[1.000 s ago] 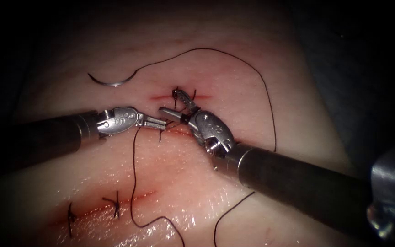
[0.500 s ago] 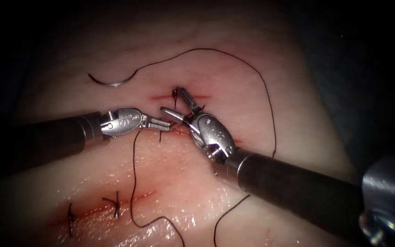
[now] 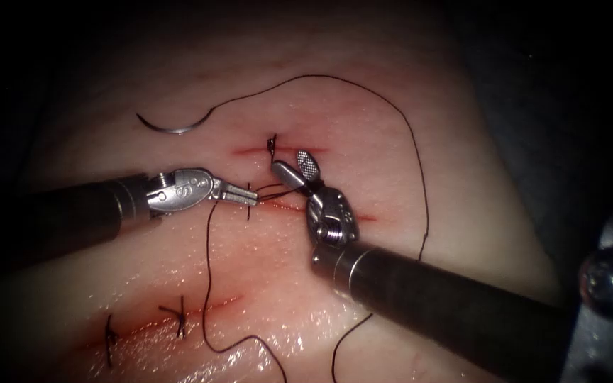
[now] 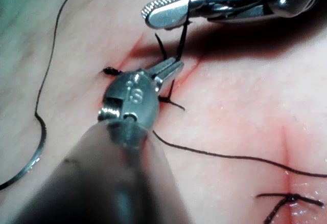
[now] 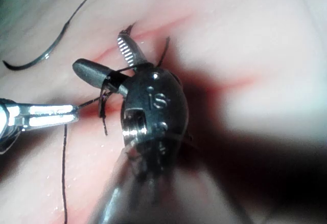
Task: Wound Closure
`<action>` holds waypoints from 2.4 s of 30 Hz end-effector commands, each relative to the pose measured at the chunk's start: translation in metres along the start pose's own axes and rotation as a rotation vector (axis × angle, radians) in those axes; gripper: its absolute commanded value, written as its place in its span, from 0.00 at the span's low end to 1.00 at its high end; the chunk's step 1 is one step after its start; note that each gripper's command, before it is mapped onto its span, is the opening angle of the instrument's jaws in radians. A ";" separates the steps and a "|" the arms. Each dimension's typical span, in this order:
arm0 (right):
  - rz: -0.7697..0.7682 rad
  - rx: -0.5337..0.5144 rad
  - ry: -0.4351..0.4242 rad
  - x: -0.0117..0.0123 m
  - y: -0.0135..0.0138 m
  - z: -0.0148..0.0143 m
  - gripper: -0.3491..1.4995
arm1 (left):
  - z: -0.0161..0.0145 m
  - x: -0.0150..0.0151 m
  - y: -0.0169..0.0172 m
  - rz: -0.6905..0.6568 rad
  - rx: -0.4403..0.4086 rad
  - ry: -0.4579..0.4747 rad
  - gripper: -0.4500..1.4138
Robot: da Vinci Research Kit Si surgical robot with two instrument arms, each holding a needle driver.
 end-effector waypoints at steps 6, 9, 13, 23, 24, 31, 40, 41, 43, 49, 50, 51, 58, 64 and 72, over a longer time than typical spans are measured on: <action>0.140 -0.002 -0.041 -0.0023 0.0014 0.0007 0.89 | 0.0003 0.0004 -0.0008 0.011 -0.004 -0.009 0.00; 0.172 0.000 -0.044 -0.0023 0.0020 0.0005 0.91 | 0.0002 0.0006 -0.0009 0.015 -0.010 -0.012 0.00; 0.215 0.000 -0.048 -0.0023 0.0026 0.0000 0.91 | 0.0002 0.0007 -0.0010 0.013 -0.008 -0.014 0.00; 0.252 -0.051 -0.050 -0.0034 0.0057 -0.0011 0.92 | 0.0003 0.0008 -0.0010 0.013 -0.012 -0.021 0.00; 0.249 -0.057 -0.049 -0.0034 0.0061 -0.0009 0.93 | 0.0004 0.0008 -0.0010 0.012 -0.012 -0.021 0.00; 0.246 -0.074 -0.048 -0.0037 0.0074 0.0002 0.93 | 0.0005 0.0008 -0.0009 0.013 -0.013 -0.023 0.00; 0.250 -0.064 -0.058 -0.0042 0.0071 0.0036 0.92 | 0.0009 0.0007 -0.0005 0.017 -0.012 -0.030 0.00; 0.250 -0.061 -0.061 -0.0044 0.0070 0.0037 0.92 | 0.0009 0.0006 -0.0004 0.018 -0.012 -0.030 0.00; 0.251 -0.057 -0.066 -0.0045 0.0068 0.0037 0.90 | 0.0008 0.0005 -0.0003 0.020 -0.015 -0.032 0.00; 0.239 -0.055 -0.071 -0.0044 0.0068 0.0035 0.90 | 0.0007 0.0004 -0.0001 0.022 -0.016 -0.032 0.00; 0.239 -0.055 -0.071 -0.0044 0.0068 0.0035 0.90 | 0.0008 0.0004 -0.0001 0.022 -0.018 -0.030 0.00; 0.228 -0.060 -0.070 -0.0043 0.0070 0.0037 0.90 | 0.0009 0.0004 -0.0001 0.022 -0.017 -0.030 0.00; 0.013 -0.123 -0.139 -0.0046 0.0079 0.0057 0.90 | 0.0013 0.0001 0.0002 0.028 -0.030 -0.028 0.00; -0.034 -0.146 -0.147 -0.0059 0.0088 0.0066 0.88 | 0.0016 -0.0004 0.0008 0.037 -0.039 -0.035 0.00; -0.002 -0.134 -0.137 -0.0056 0.0086 0.0062 0.82 | 0.0014 -0.0006 0.0009 0.046 -0.047 -0.037 0.00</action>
